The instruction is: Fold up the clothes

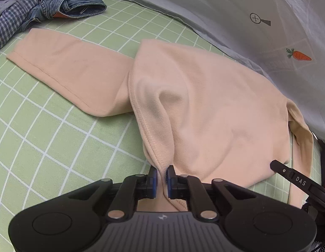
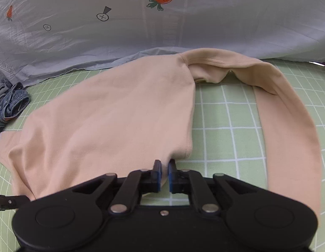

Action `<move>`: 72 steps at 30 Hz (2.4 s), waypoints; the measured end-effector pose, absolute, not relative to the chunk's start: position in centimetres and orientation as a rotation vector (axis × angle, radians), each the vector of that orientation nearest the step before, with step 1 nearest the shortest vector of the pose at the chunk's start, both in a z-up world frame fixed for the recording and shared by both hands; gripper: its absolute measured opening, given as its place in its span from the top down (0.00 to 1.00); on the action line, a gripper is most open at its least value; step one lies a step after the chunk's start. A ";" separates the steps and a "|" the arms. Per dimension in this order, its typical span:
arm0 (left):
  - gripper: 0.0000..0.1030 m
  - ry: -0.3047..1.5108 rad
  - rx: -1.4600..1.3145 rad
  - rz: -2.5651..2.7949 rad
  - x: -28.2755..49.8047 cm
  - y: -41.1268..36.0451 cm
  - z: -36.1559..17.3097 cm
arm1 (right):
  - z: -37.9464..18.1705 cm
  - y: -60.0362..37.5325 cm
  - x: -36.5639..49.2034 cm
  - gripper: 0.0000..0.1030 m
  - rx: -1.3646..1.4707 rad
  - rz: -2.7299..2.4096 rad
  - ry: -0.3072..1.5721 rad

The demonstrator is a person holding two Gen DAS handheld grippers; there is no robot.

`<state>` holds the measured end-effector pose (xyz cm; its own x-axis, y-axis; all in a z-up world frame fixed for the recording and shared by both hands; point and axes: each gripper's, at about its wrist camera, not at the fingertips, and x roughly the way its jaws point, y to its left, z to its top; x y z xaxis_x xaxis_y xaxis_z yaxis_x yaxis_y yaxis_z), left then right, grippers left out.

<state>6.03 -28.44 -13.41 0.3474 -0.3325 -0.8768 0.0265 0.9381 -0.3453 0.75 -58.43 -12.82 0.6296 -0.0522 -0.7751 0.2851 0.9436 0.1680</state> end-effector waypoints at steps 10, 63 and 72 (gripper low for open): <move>0.87 1.123 -0.552 -0.342 1.0 -22.1 -7.8 | -2.7 -59.2 -8.0 0.92 0.427 -0.173 0.729; 0.56 1.266 -0.230 -0.198 -9.2 -17.7 -10.8 | -9.7 -56.1 -20.7 0.42 0.580 -0.328 0.853; 0.55 1.269 -0.029 -0.253 -8.7 -19.1 -12.5 | -15.3 -53.9 -22.0 0.36 0.446 -0.396 1.028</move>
<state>-8.68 -19.06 -12.52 0.2738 -0.2040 -0.9399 0.1722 0.9719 -0.1607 -21.96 -53.90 -15.25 0.4611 -0.1057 -0.8810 0.5127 0.8421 0.1673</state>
